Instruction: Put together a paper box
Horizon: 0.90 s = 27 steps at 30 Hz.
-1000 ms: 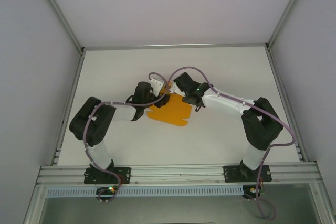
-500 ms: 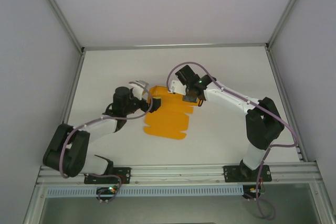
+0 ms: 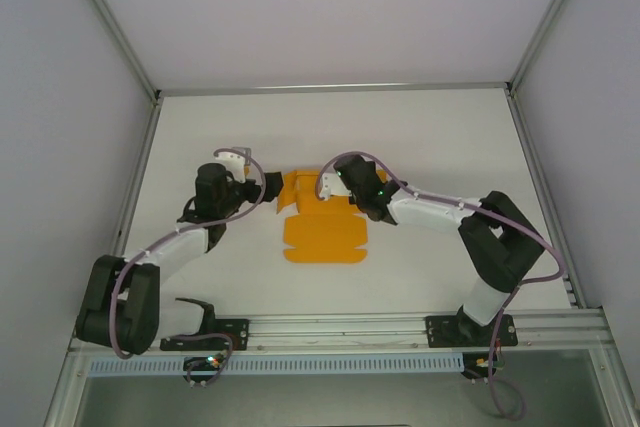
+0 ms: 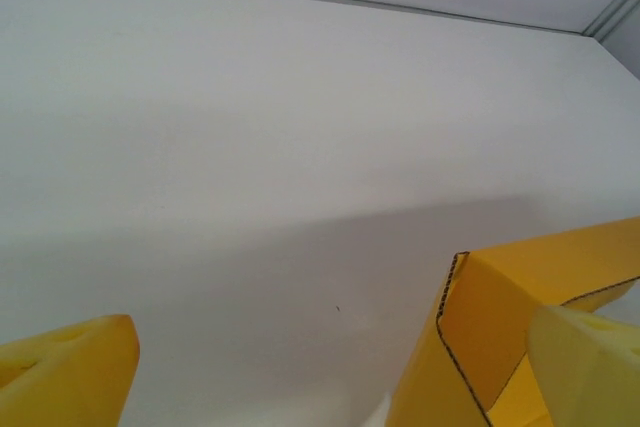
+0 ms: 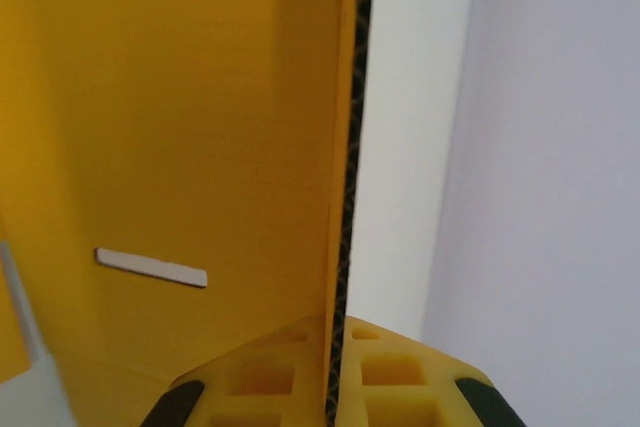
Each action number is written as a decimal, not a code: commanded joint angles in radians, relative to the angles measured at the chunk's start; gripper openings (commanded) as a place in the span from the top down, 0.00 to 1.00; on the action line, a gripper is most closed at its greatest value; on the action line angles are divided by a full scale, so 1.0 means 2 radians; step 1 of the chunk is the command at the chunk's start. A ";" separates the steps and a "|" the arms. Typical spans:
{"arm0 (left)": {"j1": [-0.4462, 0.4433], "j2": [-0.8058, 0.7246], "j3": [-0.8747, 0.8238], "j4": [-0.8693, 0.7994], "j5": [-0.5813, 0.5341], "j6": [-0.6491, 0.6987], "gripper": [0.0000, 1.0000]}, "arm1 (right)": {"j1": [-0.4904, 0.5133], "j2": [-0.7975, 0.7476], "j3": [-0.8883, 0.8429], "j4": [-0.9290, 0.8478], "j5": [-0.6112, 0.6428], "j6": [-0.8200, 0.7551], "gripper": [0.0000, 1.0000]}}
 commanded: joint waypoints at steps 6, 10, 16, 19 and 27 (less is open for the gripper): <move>0.016 0.057 -0.021 0.092 0.058 -0.029 0.20 | 0.005 0.005 -0.077 0.273 0.036 -0.096 1.00; 0.020 0.073 -0.008 0.083 0.038 -0.035 0.22 | 0.001 0.012 -0.086 0.319 0.039 -0.135 1.00; 0.016 0.106 0.026 0.061 0.077 0.010 0.22 | -0.002 0.005 -0.087 0.306 0.030 -0.106 1.00; -0.003 0.147 0.055 0.052 0.119 0.034 0.32 | -0.007 0.009 -0.082 0.289 0.034 -0.092 1.00; -0.015 0.224 0.078 0.150 0.233 0.007 0.40 | -0.016 -0.006 -0.080 0.217 0.022 -0.048 1.00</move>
